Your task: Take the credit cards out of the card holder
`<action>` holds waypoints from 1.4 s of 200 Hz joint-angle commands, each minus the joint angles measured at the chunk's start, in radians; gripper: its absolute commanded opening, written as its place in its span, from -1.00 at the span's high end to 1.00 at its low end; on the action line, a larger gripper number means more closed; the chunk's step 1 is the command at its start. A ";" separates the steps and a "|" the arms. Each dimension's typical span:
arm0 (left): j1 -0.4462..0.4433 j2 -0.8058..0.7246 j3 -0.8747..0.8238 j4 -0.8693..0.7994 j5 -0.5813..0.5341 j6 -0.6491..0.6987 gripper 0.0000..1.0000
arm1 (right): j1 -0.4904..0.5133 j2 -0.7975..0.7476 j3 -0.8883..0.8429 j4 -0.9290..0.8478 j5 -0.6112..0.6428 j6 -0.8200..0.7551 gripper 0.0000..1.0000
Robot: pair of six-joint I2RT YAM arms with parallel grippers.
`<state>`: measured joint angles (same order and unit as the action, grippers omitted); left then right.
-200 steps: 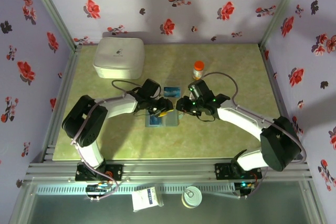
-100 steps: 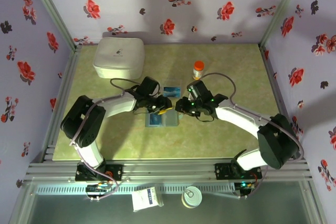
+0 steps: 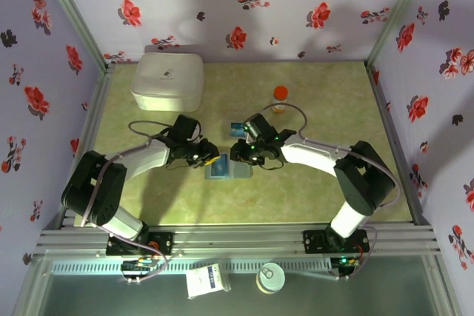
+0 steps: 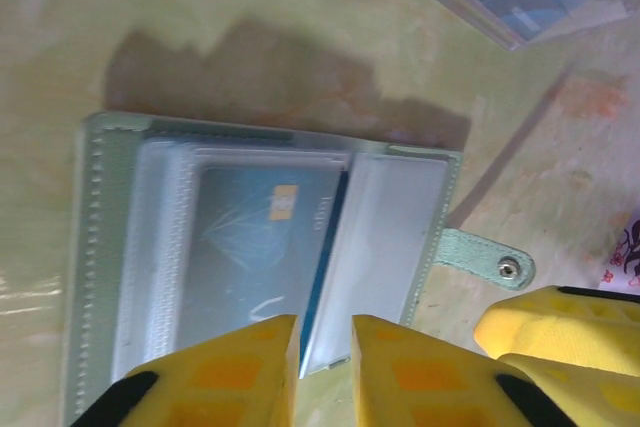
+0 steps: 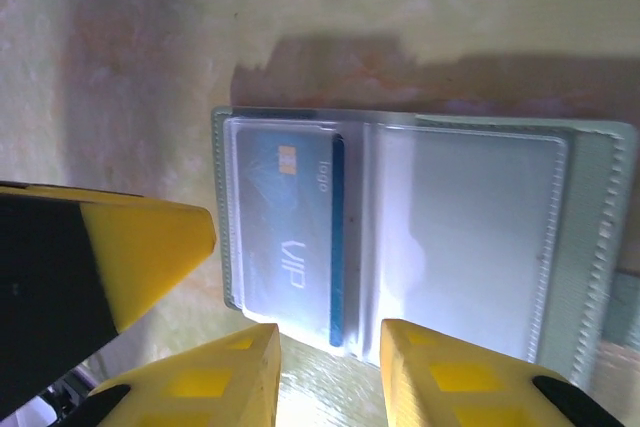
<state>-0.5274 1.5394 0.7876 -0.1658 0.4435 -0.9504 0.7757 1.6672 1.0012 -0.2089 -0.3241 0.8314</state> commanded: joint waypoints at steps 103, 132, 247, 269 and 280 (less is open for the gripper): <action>0.040 0.066 -0.032 -0.044 -0.022 0.097 0.88 | 0.030 0.158 0.089 0.085 -0.096 0.037 0.45; 0.043 0.071 -0.039 -0.043 -0.022 0.101 0.88 | 0.034 0.181 0.102 0.091 -0.106 0.035 0.46; 0.050 0.068 -0.045 -0.041 -0.018 0.099 0.88 | 0.034 0.232 0.112 0.064 -0.084 0.019 0.47; 0.050 0.064 -0.047 -0.041 -0.015 0.097 0.88 | 0.034 0.228 0.114 0.036 -0.061 0.006 0.48; 0.050 0.061 -0.048 -0.043 -0.016 0.097 0.88 | 0.034 0.222 0.118 0.007 -0.040 -0.004 0.48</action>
<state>-0.4862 1.5963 0.7578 -0.1898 0.4381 -0.8757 0.8005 1.8851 1.0931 -0.1326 -0.4145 0.8474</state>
